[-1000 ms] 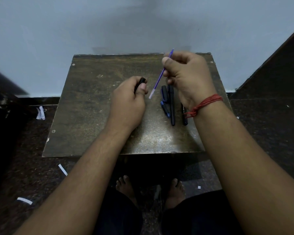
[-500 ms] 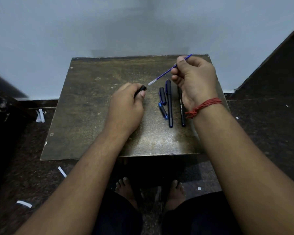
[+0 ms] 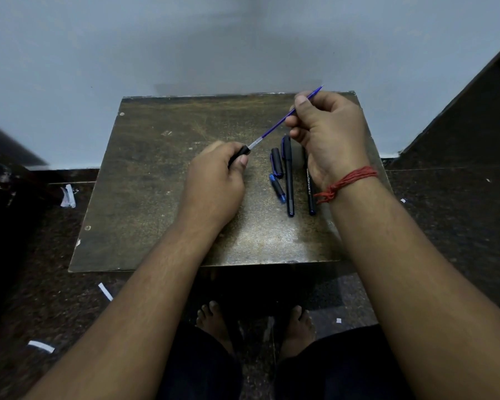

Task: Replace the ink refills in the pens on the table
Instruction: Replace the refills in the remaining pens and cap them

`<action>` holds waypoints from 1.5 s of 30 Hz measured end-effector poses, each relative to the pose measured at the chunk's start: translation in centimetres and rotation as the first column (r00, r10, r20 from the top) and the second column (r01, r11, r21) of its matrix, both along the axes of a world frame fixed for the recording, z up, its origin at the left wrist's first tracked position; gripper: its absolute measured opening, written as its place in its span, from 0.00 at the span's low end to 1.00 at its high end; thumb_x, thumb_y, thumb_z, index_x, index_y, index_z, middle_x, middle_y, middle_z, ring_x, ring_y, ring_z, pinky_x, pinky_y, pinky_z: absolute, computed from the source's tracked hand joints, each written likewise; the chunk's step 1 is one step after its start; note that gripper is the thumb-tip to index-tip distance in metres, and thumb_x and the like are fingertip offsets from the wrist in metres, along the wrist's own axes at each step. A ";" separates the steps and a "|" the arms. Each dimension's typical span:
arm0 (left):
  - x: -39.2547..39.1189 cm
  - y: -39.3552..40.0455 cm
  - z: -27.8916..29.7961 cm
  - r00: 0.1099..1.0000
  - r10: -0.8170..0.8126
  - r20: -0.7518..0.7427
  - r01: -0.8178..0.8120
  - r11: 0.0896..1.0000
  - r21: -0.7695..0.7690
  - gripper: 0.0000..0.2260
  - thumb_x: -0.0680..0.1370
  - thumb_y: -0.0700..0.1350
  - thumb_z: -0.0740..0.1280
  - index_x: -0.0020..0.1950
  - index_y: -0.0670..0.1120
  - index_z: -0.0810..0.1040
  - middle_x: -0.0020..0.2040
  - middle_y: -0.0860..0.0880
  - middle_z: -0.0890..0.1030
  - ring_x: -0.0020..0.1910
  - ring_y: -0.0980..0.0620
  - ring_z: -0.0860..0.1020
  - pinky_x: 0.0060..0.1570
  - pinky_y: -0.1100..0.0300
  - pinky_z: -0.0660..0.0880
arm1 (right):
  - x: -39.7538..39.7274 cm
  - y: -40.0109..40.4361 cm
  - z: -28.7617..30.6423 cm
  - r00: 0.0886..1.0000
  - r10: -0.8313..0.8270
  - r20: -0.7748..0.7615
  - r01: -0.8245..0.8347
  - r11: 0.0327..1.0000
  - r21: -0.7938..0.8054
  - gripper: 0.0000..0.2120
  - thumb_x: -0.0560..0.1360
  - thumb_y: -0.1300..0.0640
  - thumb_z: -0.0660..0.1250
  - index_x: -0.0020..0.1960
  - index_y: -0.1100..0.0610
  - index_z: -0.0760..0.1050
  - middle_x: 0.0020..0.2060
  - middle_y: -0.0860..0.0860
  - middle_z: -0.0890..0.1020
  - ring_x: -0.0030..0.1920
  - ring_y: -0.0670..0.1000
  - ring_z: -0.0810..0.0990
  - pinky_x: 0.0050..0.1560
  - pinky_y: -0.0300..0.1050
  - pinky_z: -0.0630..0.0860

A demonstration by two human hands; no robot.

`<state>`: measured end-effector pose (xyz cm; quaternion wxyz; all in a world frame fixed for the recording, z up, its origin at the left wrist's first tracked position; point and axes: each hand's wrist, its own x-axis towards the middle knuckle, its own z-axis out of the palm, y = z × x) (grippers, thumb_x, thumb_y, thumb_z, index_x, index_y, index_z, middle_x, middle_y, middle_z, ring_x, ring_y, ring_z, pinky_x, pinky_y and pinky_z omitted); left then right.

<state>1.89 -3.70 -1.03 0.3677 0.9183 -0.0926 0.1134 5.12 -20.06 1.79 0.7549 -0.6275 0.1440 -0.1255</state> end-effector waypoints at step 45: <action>-0.3 0.1 0.4 0.998 0.064 0.015 -0.057 0.957 -0.286 0.08 0.81 0.42 0.62 0.55 0.48 0.80 0.43 0.51 0.81 0.45 0.54 0.80 0.48 0.61 0.77 | -2.1 2.1 1.7 0.975 0.209 -0.073 -0.201 0.696 -0.689 0.09 0.79 0.46 0.66 0.51 0.50 0.79 0.42 0.43 0.82 0.45 0.42 0.80 0.45 0.39 0.77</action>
